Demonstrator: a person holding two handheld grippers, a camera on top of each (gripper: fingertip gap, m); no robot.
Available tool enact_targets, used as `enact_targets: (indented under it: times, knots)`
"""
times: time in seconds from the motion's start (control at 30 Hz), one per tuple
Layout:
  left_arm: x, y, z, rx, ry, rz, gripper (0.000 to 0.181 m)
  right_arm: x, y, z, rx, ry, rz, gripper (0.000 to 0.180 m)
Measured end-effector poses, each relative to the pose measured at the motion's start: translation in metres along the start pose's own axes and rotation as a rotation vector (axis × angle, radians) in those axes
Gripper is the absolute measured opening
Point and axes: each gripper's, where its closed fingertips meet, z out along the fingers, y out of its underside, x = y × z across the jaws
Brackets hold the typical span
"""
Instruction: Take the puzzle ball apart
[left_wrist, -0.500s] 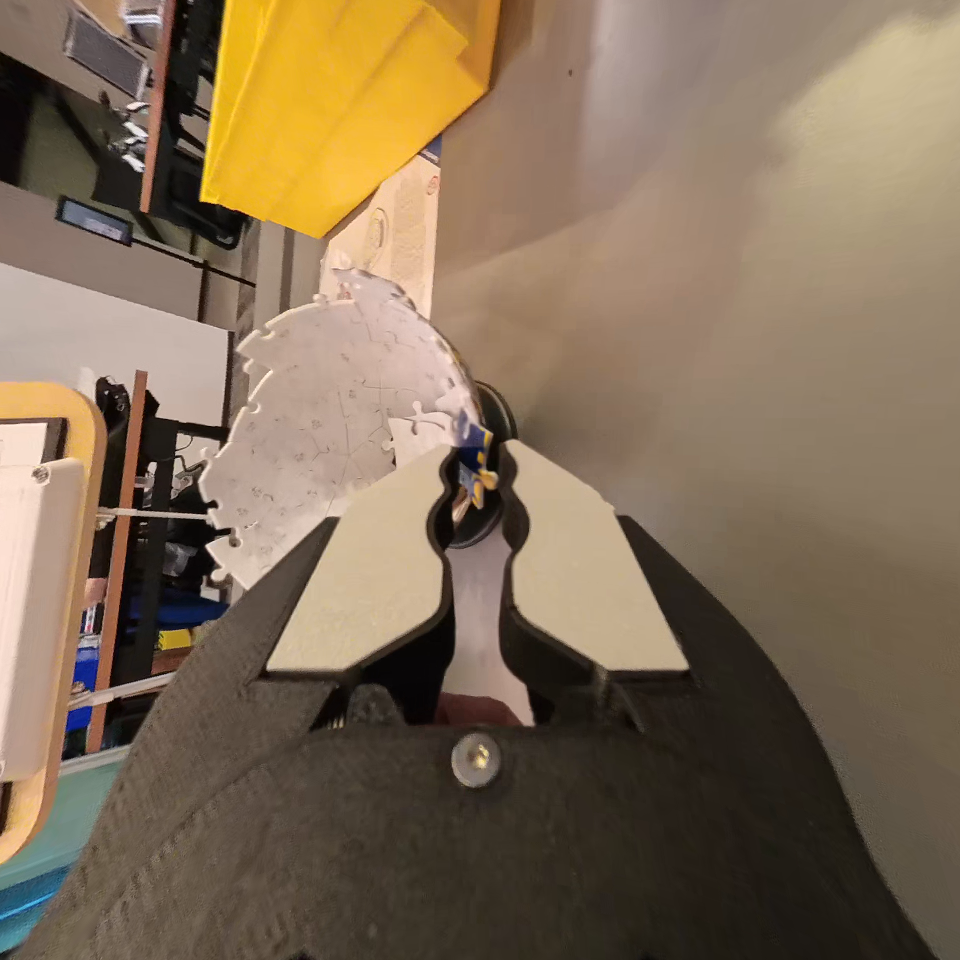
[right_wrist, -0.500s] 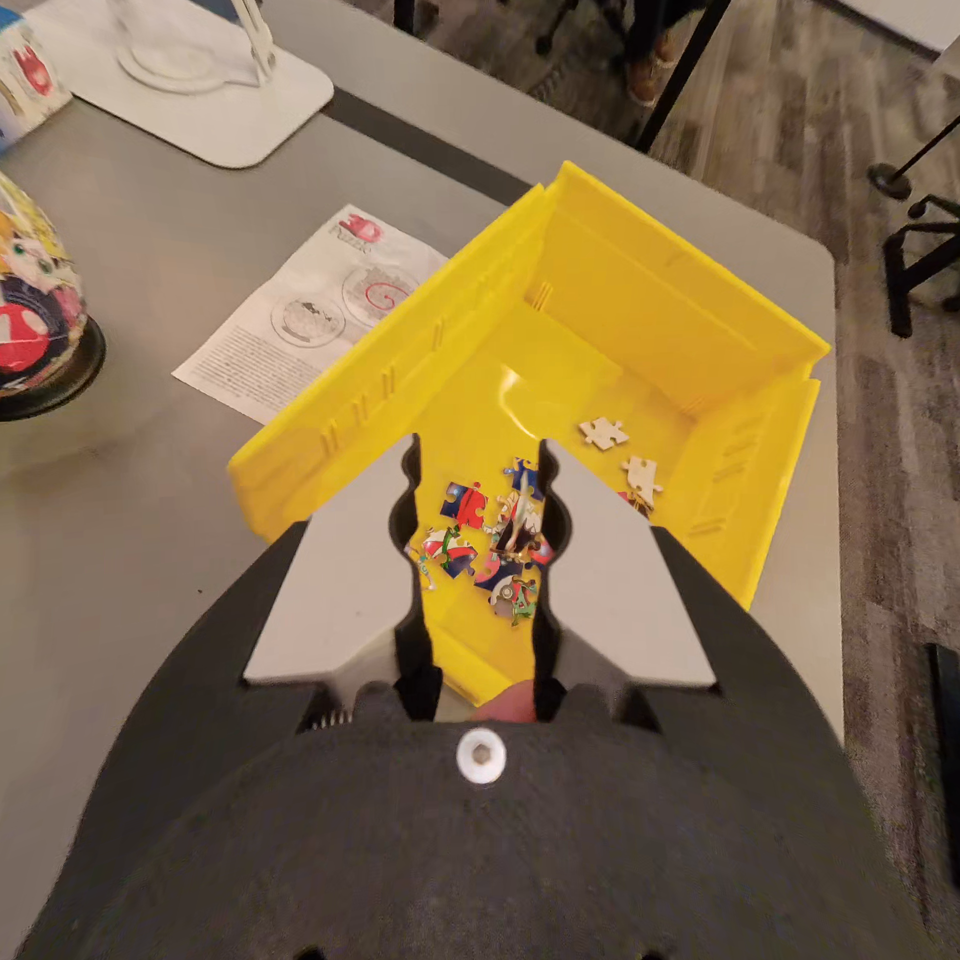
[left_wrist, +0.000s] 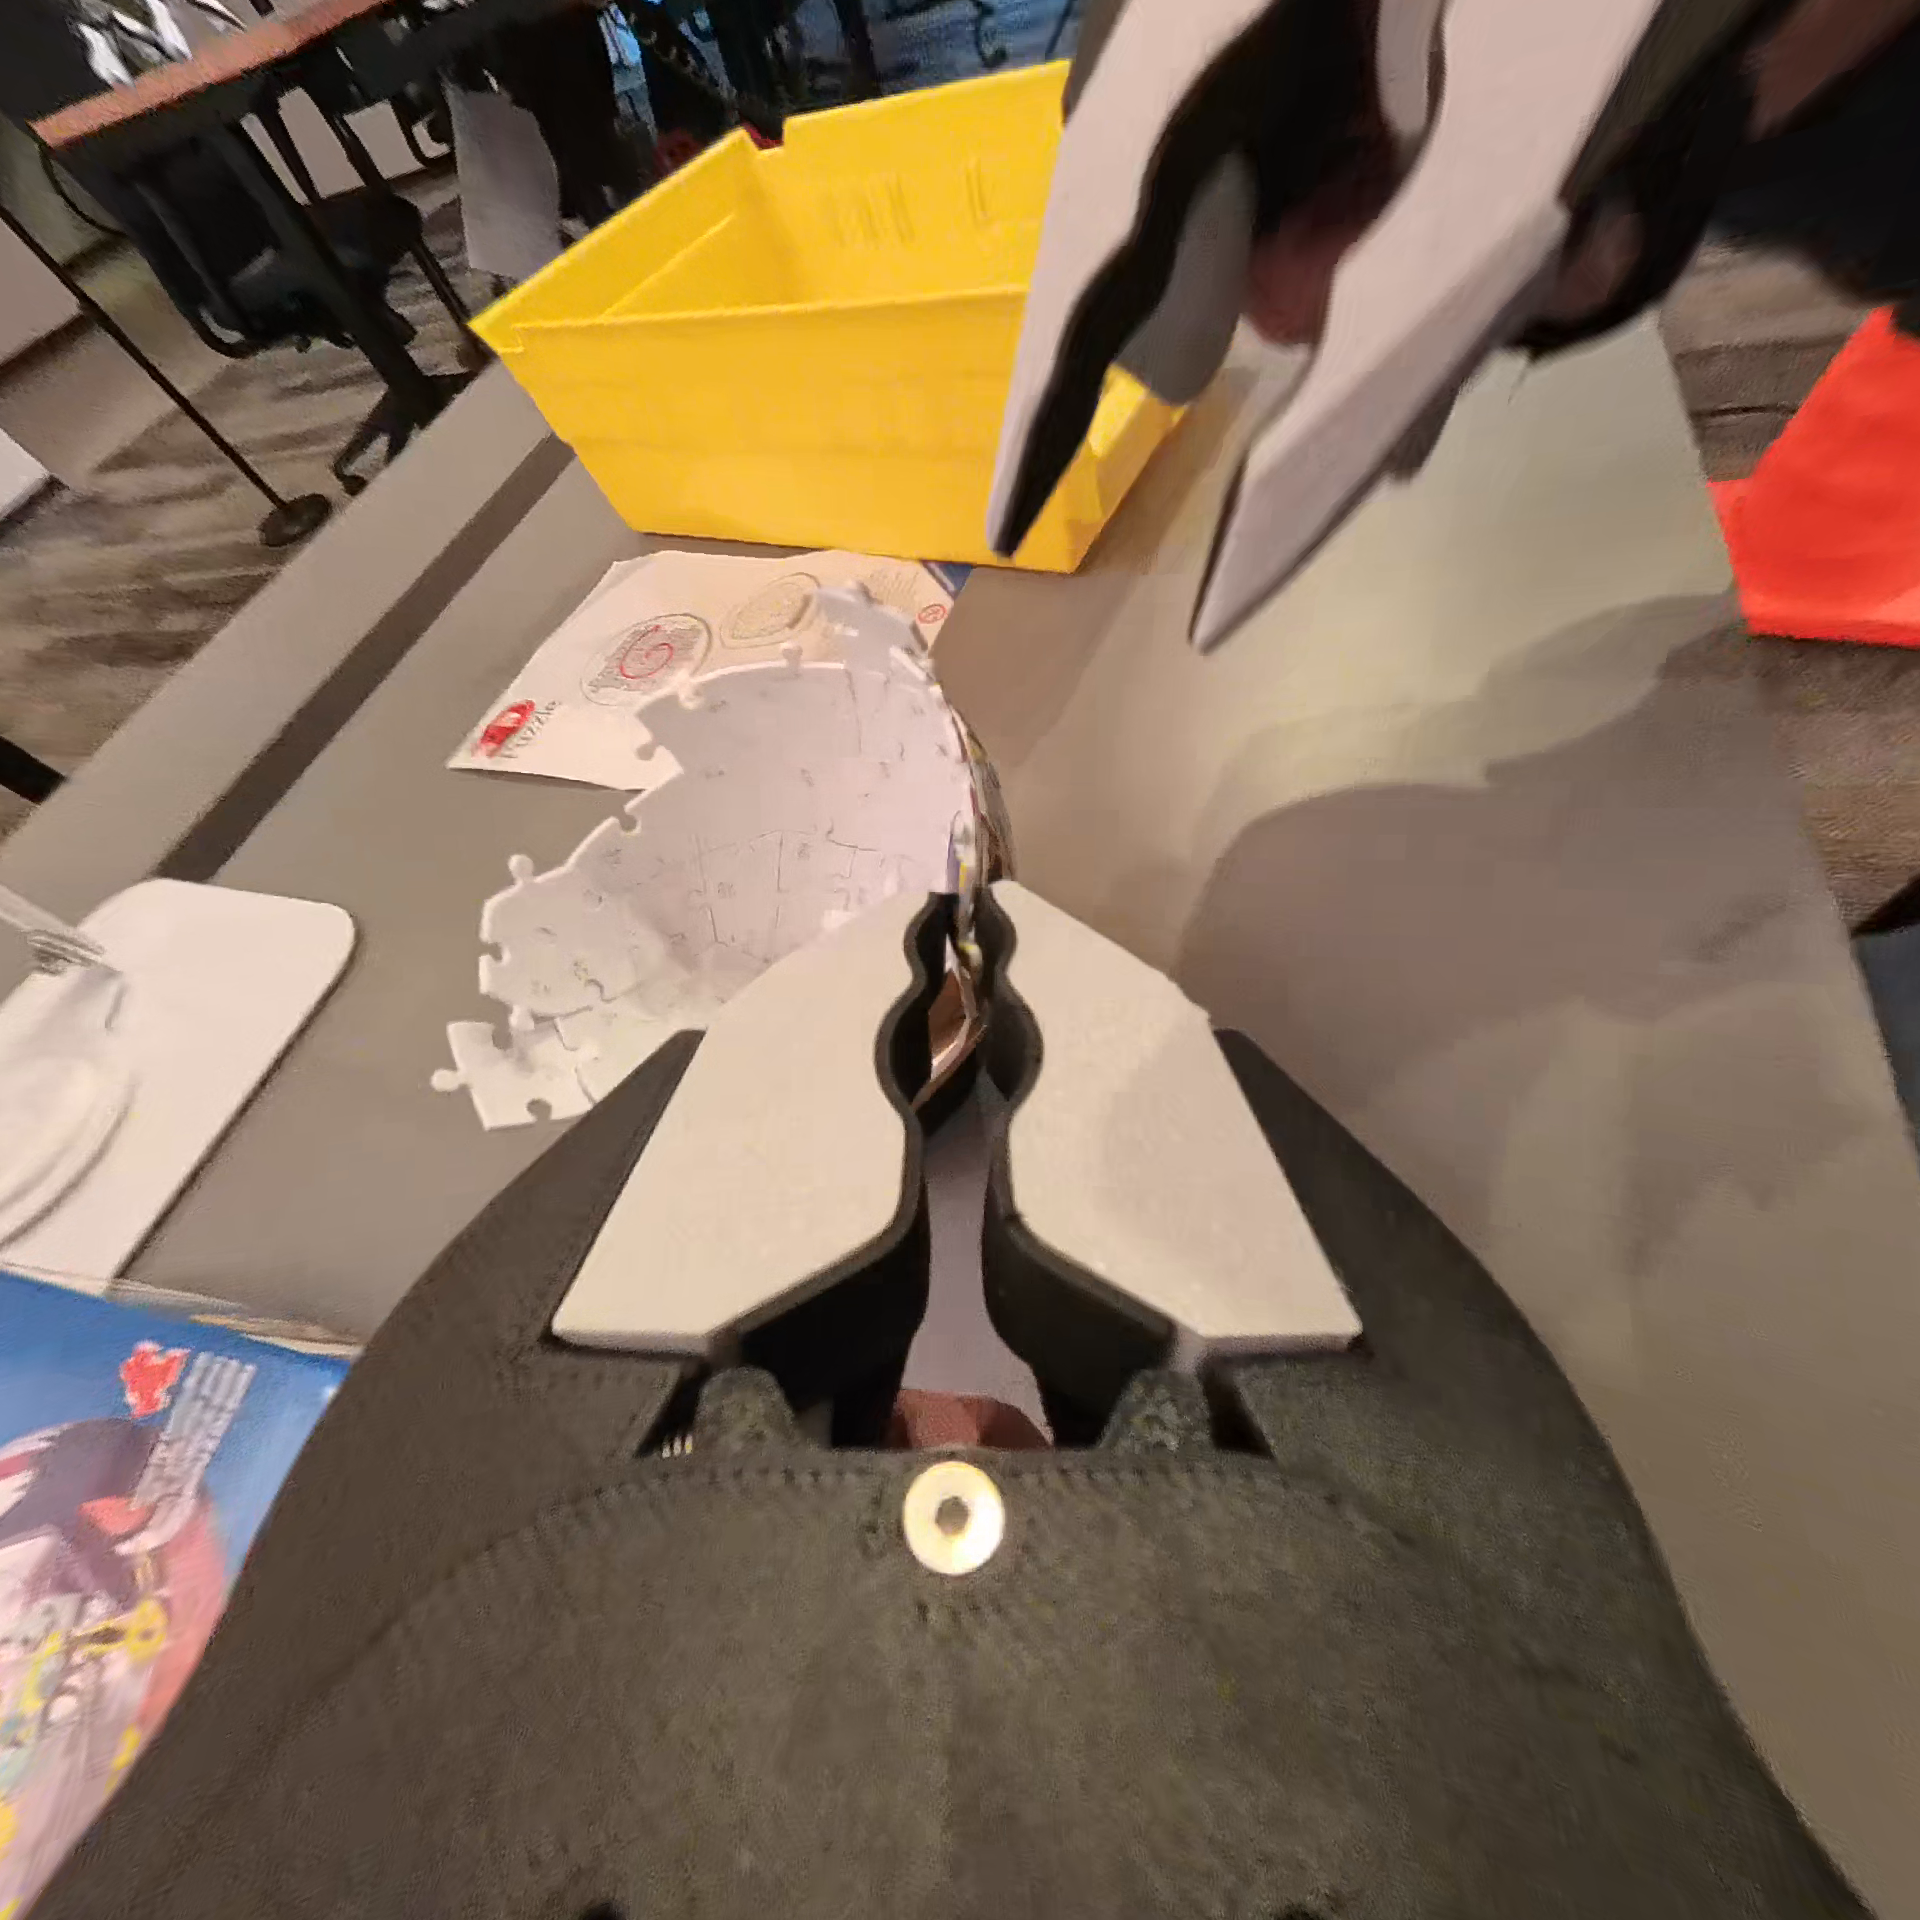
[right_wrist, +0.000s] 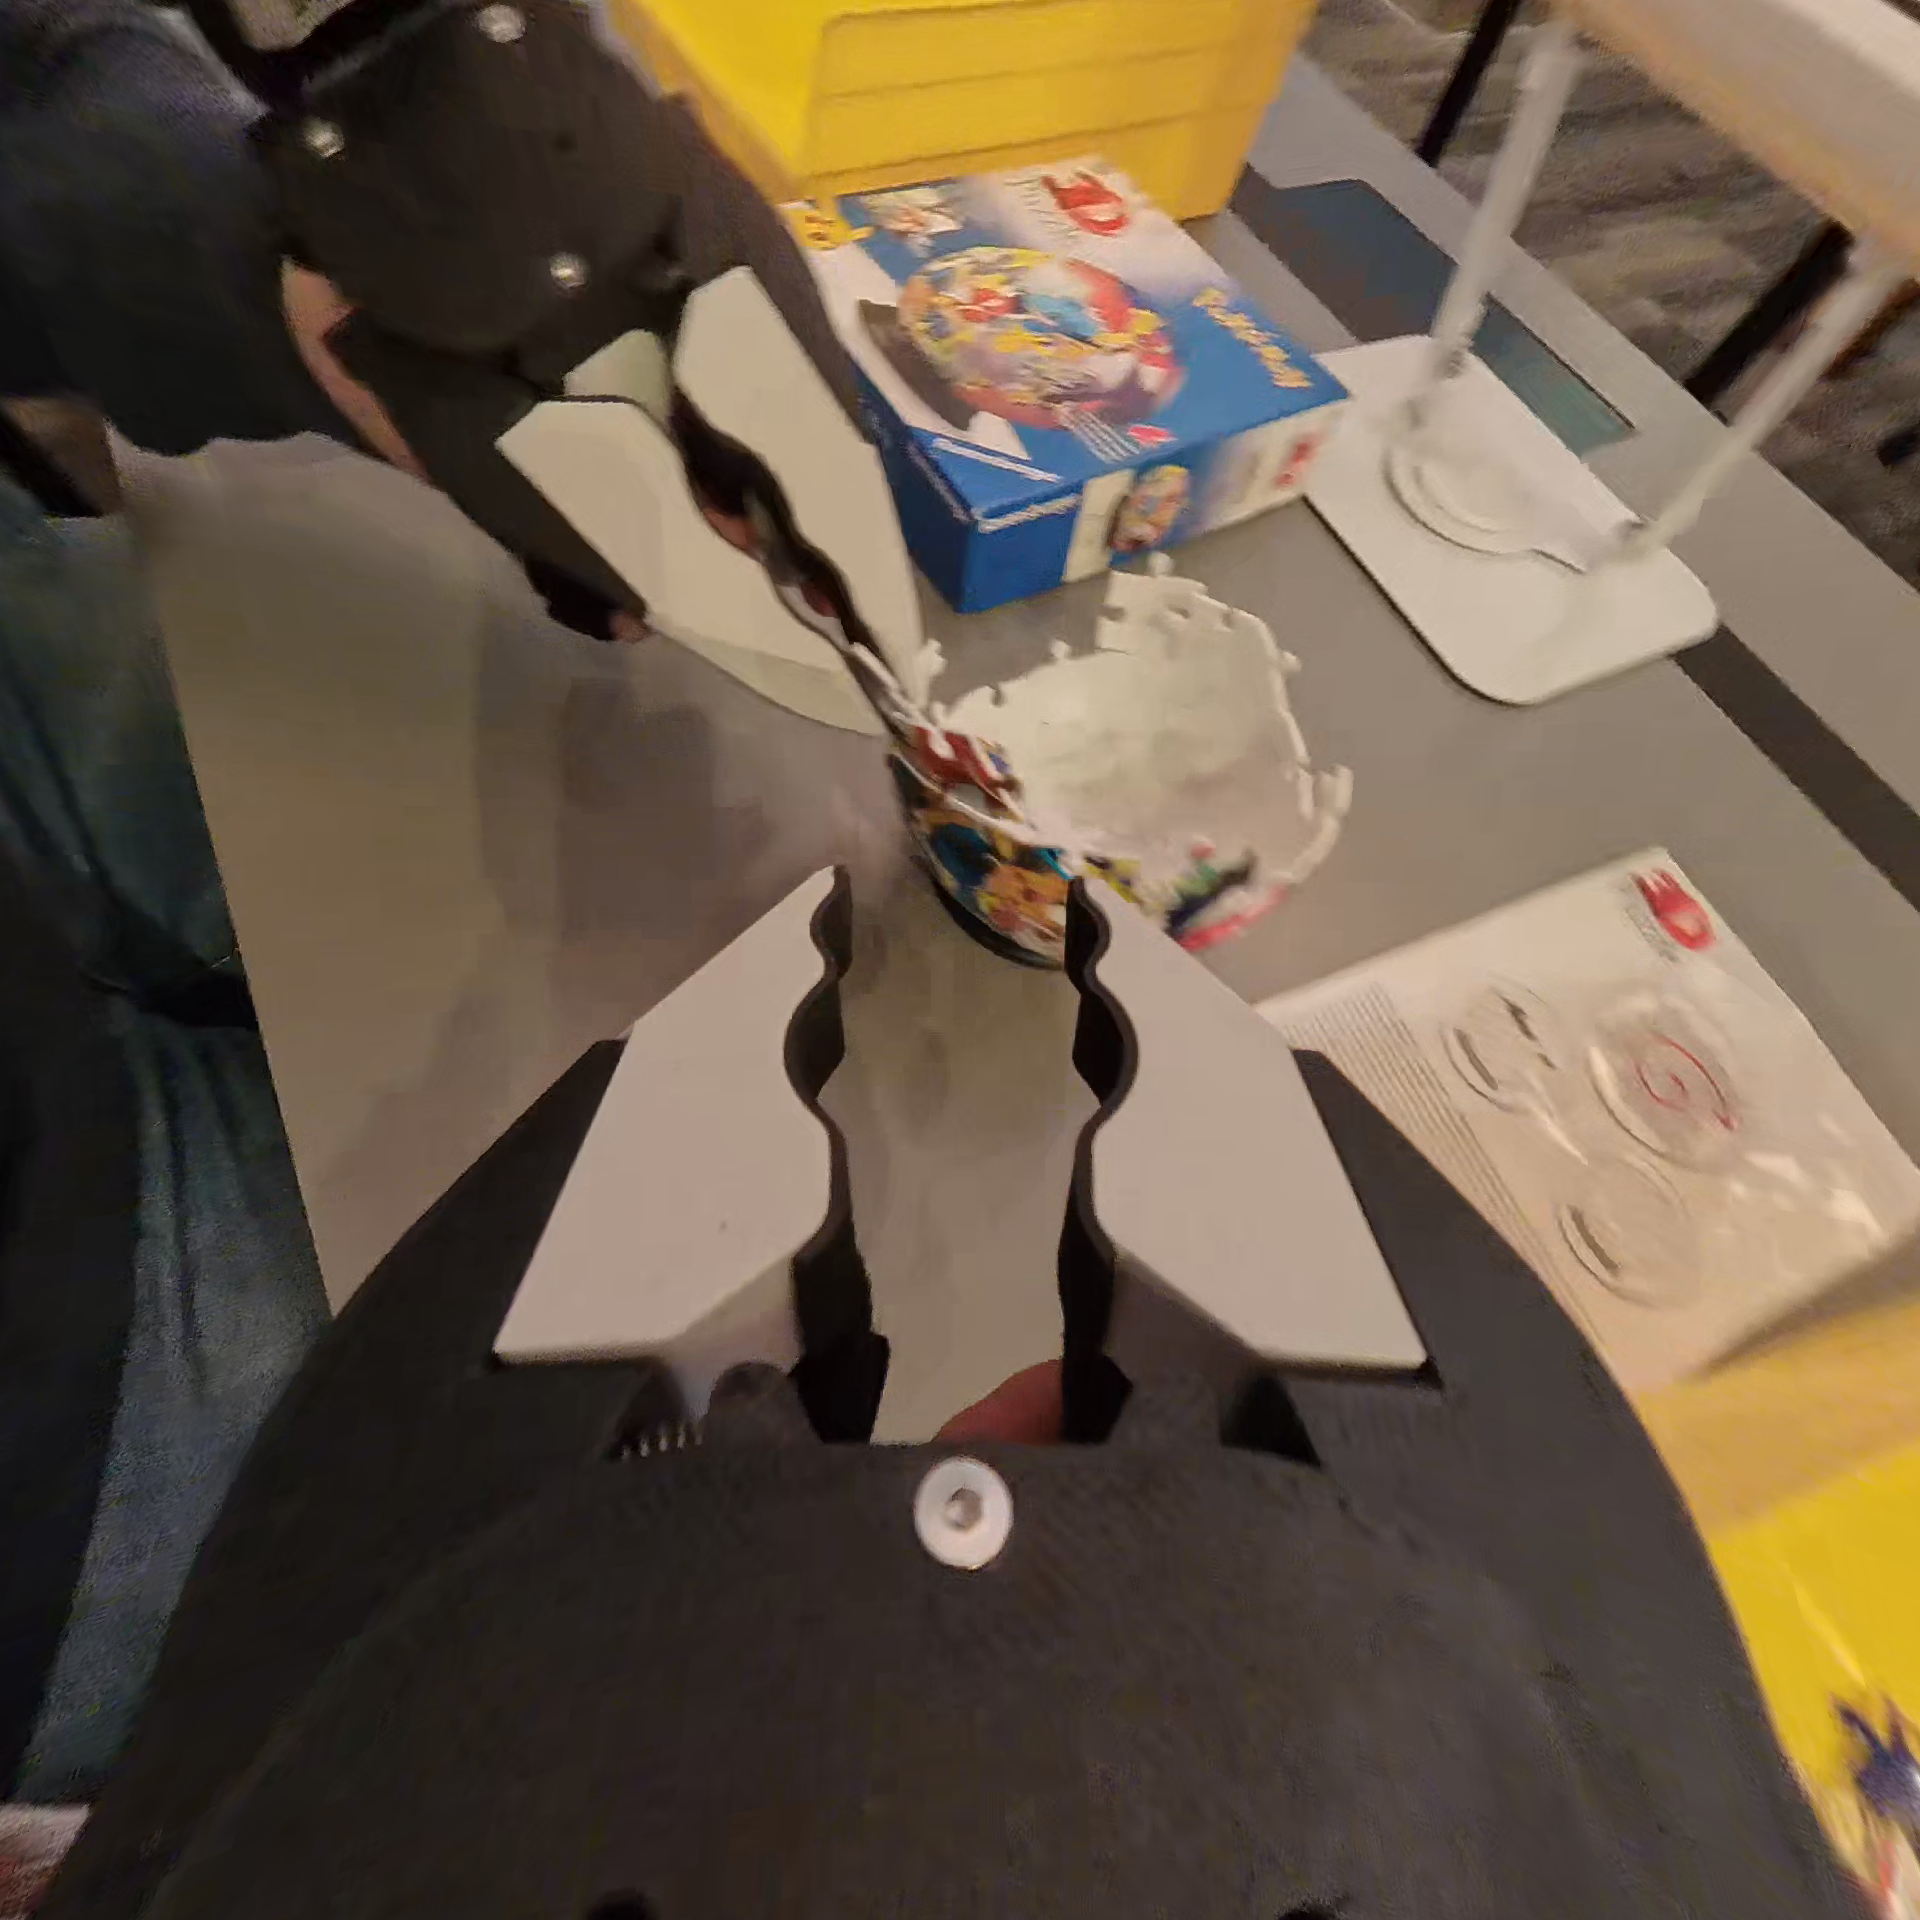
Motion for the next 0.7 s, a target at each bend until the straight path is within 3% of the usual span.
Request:
enact_targets:
  times: [0.2, 0.33, 0.63, 0.7]
  knots:
    - [0.006, 0.002, -0.003, 0.010, 0.097, -0.118, 0.005, -0.007, -0.008, 0.036, -0.001, 0.029, -0.109, 0.039]
    - [0.006, 0.008, -0.002, -0.007, 0.152, -0.188, 0.005, -0.001, 0.004, 0.048, -0.071, 0.012, -0.113, 0.021]
    - [-0.023, 0.004, -0.007, 0.093, 0.201, -0.674, 0.003, -0.010, 0.014, 0.053, -0.068, -0.024, -0.165, 0.000]
    - [-0.025, 0.001, -0.010, 0.114, 0.205, -0.669, 0.002, -0.012, 0.016, 0.055, -0.068, -0.039, -0.147, 0.000]
